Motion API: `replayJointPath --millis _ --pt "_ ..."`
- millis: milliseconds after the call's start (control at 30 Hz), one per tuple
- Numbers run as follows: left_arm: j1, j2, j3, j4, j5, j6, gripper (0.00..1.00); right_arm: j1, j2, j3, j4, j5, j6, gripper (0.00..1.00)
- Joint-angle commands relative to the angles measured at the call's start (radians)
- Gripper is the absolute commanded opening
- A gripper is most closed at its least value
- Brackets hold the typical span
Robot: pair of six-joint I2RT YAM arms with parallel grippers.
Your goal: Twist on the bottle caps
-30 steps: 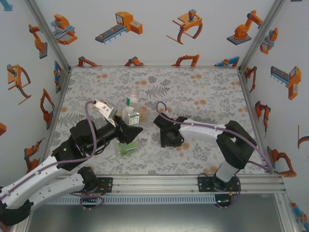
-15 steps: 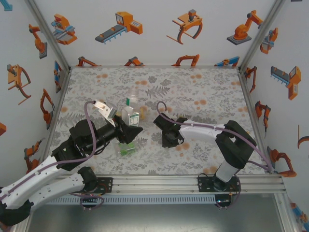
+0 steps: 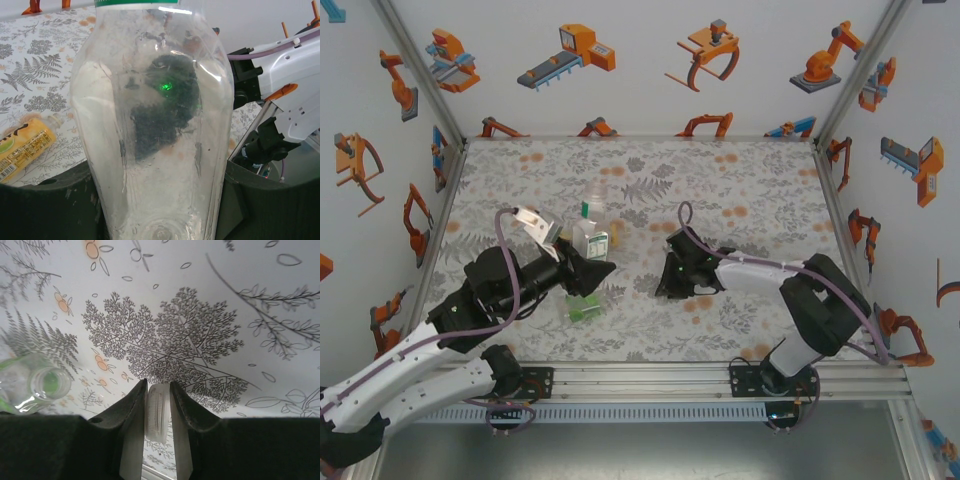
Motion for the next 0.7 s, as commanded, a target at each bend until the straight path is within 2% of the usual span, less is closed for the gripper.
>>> replayJointPath --millis 0,100,267,467,667 --pt "0.003 0.005 0.038 0.021 0.003 -0.009 0.01 -0.048 -0.024 -0.078 0.053 -0.049 0.030 0.31" --pt "0.003 0.011 0.038 0.028 0.005 -0.013 0.01 -0.088 -0.066 -0.125 0.031 -0.045 0.018 0.38" --pt "0.003 0.016 0.041 0.029 0.007 -0.014 0.01 -0.114 -0.103 -0.118 -0.073 0.016 -0.041 0.44" --pt "0.003 0.004 0.039 0.015 0.004 -0.017 0.01 -0.106 -0.030 0.041 -0.246 0.092 -0.142 0.47" --pt "0.003 -0.024 0.032 0.002 -0.010 -0.024 0.01 -0.046 0.102 0.240 -0.393 0.173 -0.232 0.48"
